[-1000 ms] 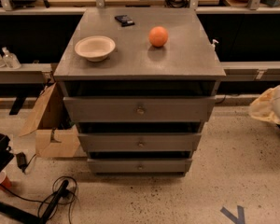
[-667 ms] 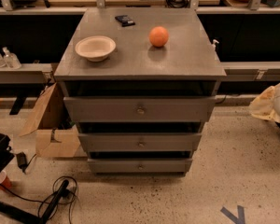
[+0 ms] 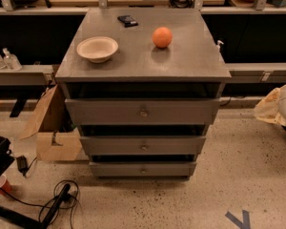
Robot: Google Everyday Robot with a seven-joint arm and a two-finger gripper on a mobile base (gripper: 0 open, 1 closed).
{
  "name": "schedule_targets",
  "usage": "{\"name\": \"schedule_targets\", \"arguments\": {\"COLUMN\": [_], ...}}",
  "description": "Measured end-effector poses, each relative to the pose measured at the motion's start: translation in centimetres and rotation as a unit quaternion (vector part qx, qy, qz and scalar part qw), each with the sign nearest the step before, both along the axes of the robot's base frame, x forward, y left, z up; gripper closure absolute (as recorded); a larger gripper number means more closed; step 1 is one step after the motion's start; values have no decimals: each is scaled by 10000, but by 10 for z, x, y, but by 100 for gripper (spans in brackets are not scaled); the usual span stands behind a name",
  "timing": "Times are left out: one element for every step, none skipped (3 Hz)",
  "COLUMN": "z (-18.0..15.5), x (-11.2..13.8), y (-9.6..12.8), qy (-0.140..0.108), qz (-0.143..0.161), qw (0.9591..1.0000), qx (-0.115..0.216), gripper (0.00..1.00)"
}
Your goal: Close top drawer
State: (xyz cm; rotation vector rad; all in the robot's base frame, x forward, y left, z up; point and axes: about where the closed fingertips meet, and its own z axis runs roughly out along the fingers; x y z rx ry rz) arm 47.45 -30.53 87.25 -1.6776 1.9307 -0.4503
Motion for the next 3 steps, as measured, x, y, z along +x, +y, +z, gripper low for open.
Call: {"name": "schedule_targets", "arguments": {"z": [1,2,2], "x": [0,-1,-1], "y": [1,1,1], "qy": [-6,-12,-12], "qz": [6,11,11], "qw": [10000,10000,10000], "qx": [-6,-11,-11], "gripper": [16,0,0]}}
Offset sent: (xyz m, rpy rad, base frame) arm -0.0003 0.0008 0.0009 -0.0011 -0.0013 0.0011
